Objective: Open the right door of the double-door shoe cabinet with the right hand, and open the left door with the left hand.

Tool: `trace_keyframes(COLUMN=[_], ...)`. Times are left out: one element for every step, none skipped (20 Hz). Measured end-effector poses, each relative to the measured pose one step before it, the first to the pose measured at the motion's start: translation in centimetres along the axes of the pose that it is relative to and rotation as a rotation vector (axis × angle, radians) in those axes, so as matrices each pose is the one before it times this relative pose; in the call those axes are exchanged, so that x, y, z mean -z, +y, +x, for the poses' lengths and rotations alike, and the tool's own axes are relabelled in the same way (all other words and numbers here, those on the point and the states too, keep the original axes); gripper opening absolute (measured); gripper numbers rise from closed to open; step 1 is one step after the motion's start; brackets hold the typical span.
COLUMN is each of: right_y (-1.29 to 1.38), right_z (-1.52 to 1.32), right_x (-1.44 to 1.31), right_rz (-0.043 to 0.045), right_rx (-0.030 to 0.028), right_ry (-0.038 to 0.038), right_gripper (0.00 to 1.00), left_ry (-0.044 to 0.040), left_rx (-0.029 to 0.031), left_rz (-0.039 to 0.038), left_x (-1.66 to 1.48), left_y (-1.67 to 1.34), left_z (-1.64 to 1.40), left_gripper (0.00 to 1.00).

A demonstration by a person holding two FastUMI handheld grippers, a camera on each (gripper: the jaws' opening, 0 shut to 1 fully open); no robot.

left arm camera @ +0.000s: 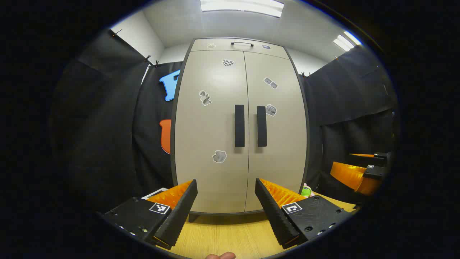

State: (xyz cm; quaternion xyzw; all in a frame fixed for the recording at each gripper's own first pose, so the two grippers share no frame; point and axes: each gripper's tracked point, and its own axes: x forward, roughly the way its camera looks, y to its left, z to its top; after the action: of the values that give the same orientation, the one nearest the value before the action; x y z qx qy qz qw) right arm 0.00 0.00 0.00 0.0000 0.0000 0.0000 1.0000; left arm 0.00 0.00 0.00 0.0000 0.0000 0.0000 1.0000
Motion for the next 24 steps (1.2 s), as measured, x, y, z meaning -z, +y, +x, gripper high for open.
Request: trace_keyframes(right_y=[0.083, 0.118, -0.059, -0.106, -0.109, -0.097, -0.090, -0.115, -0.086, -0.082, 0.002, -0.022, 0.068, 0.019, -0.027, 0.040, 0.010, -0.004, 0.020, -0.009, -0.036, 0.009, 0.009, 0.033], right_z=[-0.078, -0.047, -0.112, -0.102, -0.052, -0.091, -0.079, -0.057, -0.058, -0.002, 0.013, 0.040, 0.049, 0.000, -0.042, 0.038, 0.017, 0.013, -0.008, -0.008, 0.052, -0.006, 0.013, 0.140], right_x=[0.027, 0.116, 0.058, 0.067, 0.008, 0.000, -0.030, -0.011, -0.053, -0.069, -0.041, 0.038, -0.038, 0.092, 0.050, 0.111, 0.019, 0.079, -0.019, 0.008, -0.063, 0.066, 0.021, -0.002], right_rz=[-0.00257, -0.00071, -0.00075, 0.00087, 0.00086, 0.00230, 0.00190, 0.00183, 0.00078, 0.00146, 0.00057, 0.00122, 0.00246, 0.00269, 0.00237, 0.00178, 0.00116, 0.00030, 0.00007, -0.00017, -0.00094, -0.00063, -0.00082, 0.00009], right_rx=[-0.00102, -0.00208, -0.00025, 0.00196, 0.00313, 0.00378, 0.00353, 0.00182, 0.00409, 0.00285, 0.00195, 0.00185, -0.00056, -0.00013, 0.00171, 0.00127, 0.00147, -0.00003, 0.00067, 0.00064, 0.00239, 0.00124, 0.00042, -0.00020], right_ry=[-0.00076, 0.00126, 0.00250, -0.00051, 0.00009, -0.00139, -0.00162, -0.00171, -0.00080, -0.00319, -0.00089, 0.00122, 0.00091, 0.00150, 0.00260, 0.00095, 0.00086, 0.00159, 0.00161, -0.00178, -0.00043, -0.00019, 0.00216, 0.00245], right_gripper=[1.00, 1.00, 1.00, 1.00, 0.97, 1.00, 0.97, 0.97, 0.97, 0.97, 0.97, 0.97, 0.97, 0.97, 1.00, 1.00, 1.00, 1.00, 1.00, 0.97, 0.97, 0.97, 1.00, 1.00], left_ry=[-0.00124, -0.00305, -0.00376, -0.00098, -0.00166, -0.00109, -0.00223, -0.00210, -0.00029, 0.00088, 0.00027, 0.00027, 0.00050, 0.00065, -0.00100, -0.00201, -0.00058, -0.00045, 0.00066, 0.00105, 0.00004, -0.00201, 0.00044, -0.00036], left_rx=[-0.00393, -0.00250, -0.00361, -0.00148, 0.00294, 0.00091, -0.00161, -0.00016, 0.00283, 0.00254, 0.00075, 0.00066, -0.00042, -0.00132, -0.00002, -0.00069, -0.00124, 0.00014, -0.00007, 0.00130, 0.00080, -0.00085, -0.00069, 0.00159], left_rz=[0.00283, 0.00235, 0.00014, -0.00318, -0.00339, -0.00046, 0.00206, 0.00204, 0.00043, -0.00192, -0.00117, 0.00032, 0.00161, 0.00115, 0.00027, -0.00049, -0.00084, -0.00072, 0.00014, 0.00080, 0.00206, 0.00230, 0.00103, -0.00105], left_x=[0.060, -0.091, -0.105, -0.007, -0.045, 0.024, -0.090, 0.019, 0.015, 0.075, -0.011, -0.009, 0.005, 0.003, -0.011, -0.064, -0.050, 0.039, 0.013, 0.059, 0.020, -0.014, -0.050, 0.013], left_y=[0.137, 0.038, 0.110, 0.029, -0.096, 0.001, 0.117, 0.080, -0.081, -0.045, -0.026, 0.027, 0.097, 0.088, 0.060, 0.069, 0.045, 0.086, 0.002, 0.036, -0.005, 0.109, -0.001, 0.054], left_z=[-0.024, -0.006, -0.123, 0.018, -0.016, -0.026, -0.043, -0.015, 0.048, -0.033, -0.133, 0.050, -0.021, -0.009, -0.039, 0.049, 0.060, 0.034, 0.082, -0.082, 0.033, 0.072, 0.004, -0.009], left_gripper=[0.97, 0.97, 0.97, 0.97, 0.97, 0.97, 0.97, 0.97, 0.97, 0.97, 0.97, 0.97, 0.97, 0.97, 0.97, 0.97, 0.97, 0.97, 0.97, 0.97, 0.97, 0.97, 0.97, 0.97])
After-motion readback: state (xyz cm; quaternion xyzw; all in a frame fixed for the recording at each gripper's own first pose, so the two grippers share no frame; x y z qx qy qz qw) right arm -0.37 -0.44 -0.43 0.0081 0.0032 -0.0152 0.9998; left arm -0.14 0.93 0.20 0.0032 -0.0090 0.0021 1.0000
